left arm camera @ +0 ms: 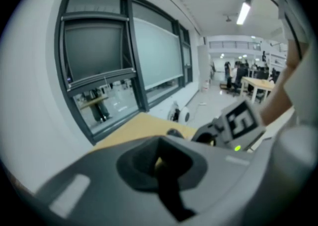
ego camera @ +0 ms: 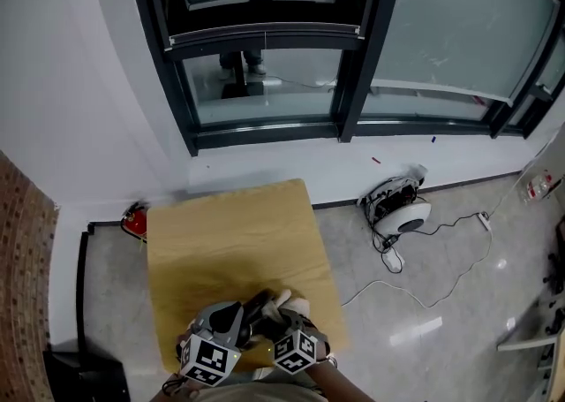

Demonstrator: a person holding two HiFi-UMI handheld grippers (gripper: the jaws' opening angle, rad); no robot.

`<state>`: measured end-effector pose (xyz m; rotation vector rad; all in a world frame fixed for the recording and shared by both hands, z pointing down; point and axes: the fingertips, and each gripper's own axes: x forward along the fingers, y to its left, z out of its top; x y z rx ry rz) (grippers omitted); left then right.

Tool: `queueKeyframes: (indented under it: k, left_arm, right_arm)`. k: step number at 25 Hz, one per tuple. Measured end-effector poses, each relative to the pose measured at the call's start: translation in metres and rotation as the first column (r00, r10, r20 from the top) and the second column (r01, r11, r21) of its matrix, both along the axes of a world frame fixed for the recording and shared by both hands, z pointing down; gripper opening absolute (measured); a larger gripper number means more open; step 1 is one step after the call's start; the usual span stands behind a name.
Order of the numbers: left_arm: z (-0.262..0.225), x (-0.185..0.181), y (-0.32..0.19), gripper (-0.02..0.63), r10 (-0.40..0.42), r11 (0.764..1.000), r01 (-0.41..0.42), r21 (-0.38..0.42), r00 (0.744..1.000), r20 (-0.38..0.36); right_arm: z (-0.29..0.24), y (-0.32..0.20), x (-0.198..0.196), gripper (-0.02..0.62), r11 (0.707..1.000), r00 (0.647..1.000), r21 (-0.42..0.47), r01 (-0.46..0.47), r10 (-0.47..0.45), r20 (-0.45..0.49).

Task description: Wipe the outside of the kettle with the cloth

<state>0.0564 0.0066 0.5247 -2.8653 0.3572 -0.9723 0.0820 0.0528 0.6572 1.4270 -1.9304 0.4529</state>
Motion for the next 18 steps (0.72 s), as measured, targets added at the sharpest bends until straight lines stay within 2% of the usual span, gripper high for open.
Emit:
queueKeyframes:
  k: [1,2,3,4,5,6,8,9,10,11,12,13,14,15,16,17,18]
  left_arm:
    - [0.0,0.0,0.0,-0.014,0.001,1.0,-0.001,-0.002,1.0,-0.001]
    - [-0.001,0.0,0.0,-0.014,0.003,1.0,-0.003,-0.006,1.0,-0.003]
    - [-0.001,0.0,0.0,-0.014,0.004,1.0,-0.004,-0.009,1.0,-0.004]
    - [-0.002,0.0,-0.001,-0.014,0.005,1.0,-0.005,-0.01,1.0,-0.005]
    - [-0.002,0.0,-0.002,-0.014,0.005,1.0,-0.005,-0.009,1.0,-0.004]
    - [-0.002,0.0,-0.003,-0.014,0.005,1.0,-0.005,-0.01,1.0,-0.003]
    - [-0.002,0.0,-0.003,-0.014,0.005,1.0,-0.005,-0.013,1.0,0.0]
    - [-0.002,0.0,-0.002,-0.014,0.005,1.0,-0.005,-0.013,1.0,-0.002]
    - [-0.002,0.0,-0.002,-0.014,0.003,1.0,-0.003,-0.014,1.0,-0.005]
    - [-0.002,-0.001,-0.003,-0.014,-0.002,1.0,0.002,-0.016,1.0,-0.01]
    - [-0.002,-0.001,-0.005,-0.014,-0.009,1.0,0.009,-0.019,1.0,-0.013]
    - [-0.002,-0.002,-0.007,-0.014,-0.016,1.0,0.016,-0.022,1.0,-0.014]
    - [-0.002,-0.003,-0.008,-0.014,-0.022,0.999,0.021,-0.025,1.0,-0.012]
    - [-0.002,-0.004,-0.008,-0.014,-0.026,0.999,0.026,-0.025,1.0,-0.009]
    - [-0.002,-0.004,-0.008,-0.014,-0.029,0.999,0.028,-0.023,1.0,-0.009]
    - [-0.003,-0.004,-0.007,-0.014,-0.028,0.999,0.028,-0.022,1.0,-0.011]
    - [-0.003,-0.004,-0.007,-0.014,-0.027,0.999,0.026,-0.023,1.0,-0.014]
  right_arm:
    - [0.01,0.001,0.001,0.063,0.998,1.0,-0.062,-0.013,0.013,-0.007]
    - [-0.004,-0.002,0.001,0.061,1.0,1.0,-0.023,-0.019,0.019,-0.003]
    - [-0.033,-0.006,-0.001,0.061,0.996,1.0,0.089,-0.018,0.017,0.012]
    - [-0.06,-0.009,-0.005,0.061,0.98,1.0,0.198,-0.015,0.01,0.025]
    - [-0.07,-0.01,-0.007,0.061,0.97,1.0,0.243,-0.014,0.008,0.025]
    - [-0.057,-0.01,-0.006,0.061,0.978,1.0,0.205,-0.02,0.018,0.016]
    - [-0.005,-0.01,0.003,0.061,0.999,0.999,-0.008,-0.049,0.049,0.01]
    - [0.002,-0.012,0.006,0.061,0.997,0.998,-0.054,-0.053,0.054,0.023]
    - [-0.014,-0.016,0.004,0.061,0.999,0.997,-0.003,-0.051,0.051,0.06]
    - [-0.044,-0.018,-0.001,0.061,0.993,0.99,0.105,-0.057,0.042,0.135]
    - [-0.074,-0.017,-0.008,0.061,0.975,0.965,0.206,-0.087,0.031,0.26]
    - [-0.095,-0.011,-0.016,0.061,0.953,0.9,0.262,-0.151,0.023,0.435]
    - [-0.102,-0.003,-0.02,0.061,0.934,0.775,0.259,-0.247,0.03,0.632]
    - [-0.093,0.004,-0.019,0.061,0.915,0.594,0.19,-0.356,0.064,0.802]
    - [-0.071,0.01,-0.012,0.061,0.891,0.395,0.063,-0.45,0.135,0.909]
    - [-0.038,0.014,-0.003,0.061,0.858,0.228,-0.099,-0.504,0.243,0.943]
    - [-0.007,0.016,0.004,0.061,0.818,0.121,-0.254,-0.516,0.363,0.924]
